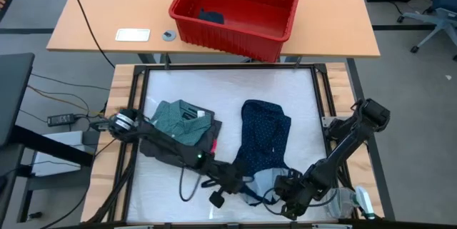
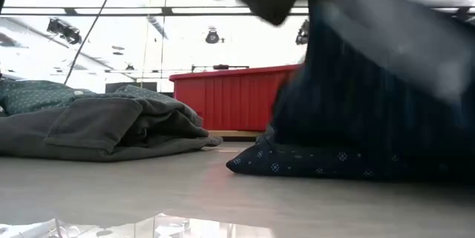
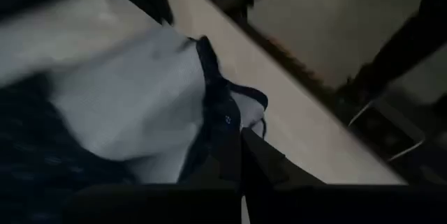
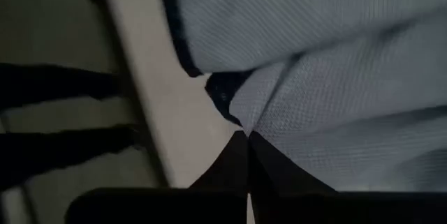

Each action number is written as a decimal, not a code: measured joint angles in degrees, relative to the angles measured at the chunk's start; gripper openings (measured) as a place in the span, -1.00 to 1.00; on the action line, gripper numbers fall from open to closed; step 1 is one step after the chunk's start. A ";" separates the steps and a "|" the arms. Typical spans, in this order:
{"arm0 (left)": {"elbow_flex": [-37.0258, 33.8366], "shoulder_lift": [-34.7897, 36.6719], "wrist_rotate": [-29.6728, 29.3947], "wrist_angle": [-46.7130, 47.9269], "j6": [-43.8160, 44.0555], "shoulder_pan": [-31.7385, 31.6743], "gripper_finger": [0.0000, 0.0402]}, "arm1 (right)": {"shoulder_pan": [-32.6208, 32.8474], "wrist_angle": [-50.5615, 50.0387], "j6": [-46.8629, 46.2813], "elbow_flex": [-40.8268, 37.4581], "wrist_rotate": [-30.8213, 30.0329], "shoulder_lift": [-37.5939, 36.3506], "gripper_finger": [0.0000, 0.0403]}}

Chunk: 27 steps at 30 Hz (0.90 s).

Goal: Fold laundry
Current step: Fold the dark blue polo

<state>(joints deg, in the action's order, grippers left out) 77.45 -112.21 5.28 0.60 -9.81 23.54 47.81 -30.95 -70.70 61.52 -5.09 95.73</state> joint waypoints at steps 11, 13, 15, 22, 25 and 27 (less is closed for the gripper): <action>0.22 14.89 -4.75 0.34 -0.03 -7.57 -1.00 | -3.93 -6.89 0.35 1.07 -14.34 -13.94 -0.99; 0.20 15.82 -5.38 0.74 -0.03 -10.32 -1.00 | -5.70 -9.56 0.09 1.07 -16.84 -15.99 -0.99; 0.21 16.14 -5.40 1.88 -0.03 -12.96 -1.00 | -7.95 -13.03 -0.11 1.07 -19.22 -17.62 -0.99; 0.20 14.32 -5.27 3.54 -0.69 -21.91 -1.00 | -19.17 -26.15 2.01 1.07 -21.90 -22.05 -1.00; 0.20 12.88 -5.21 2.96 -2.30 -26.36 -1.00 | -25.09 -31.35 6.20 1.05 -22.11 -23.08 -1.00; 0.20 11.19 -5.20 2.72 -3.28 -29.14 -1.00 | -29.27 -32.05 10.35 0.13 -21.85 -23.68 -1.00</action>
<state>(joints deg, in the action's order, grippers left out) 77.65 -101.02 0.08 3.32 -13.09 -5.60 18.54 -63.01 -60.34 61.65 -26.94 72.05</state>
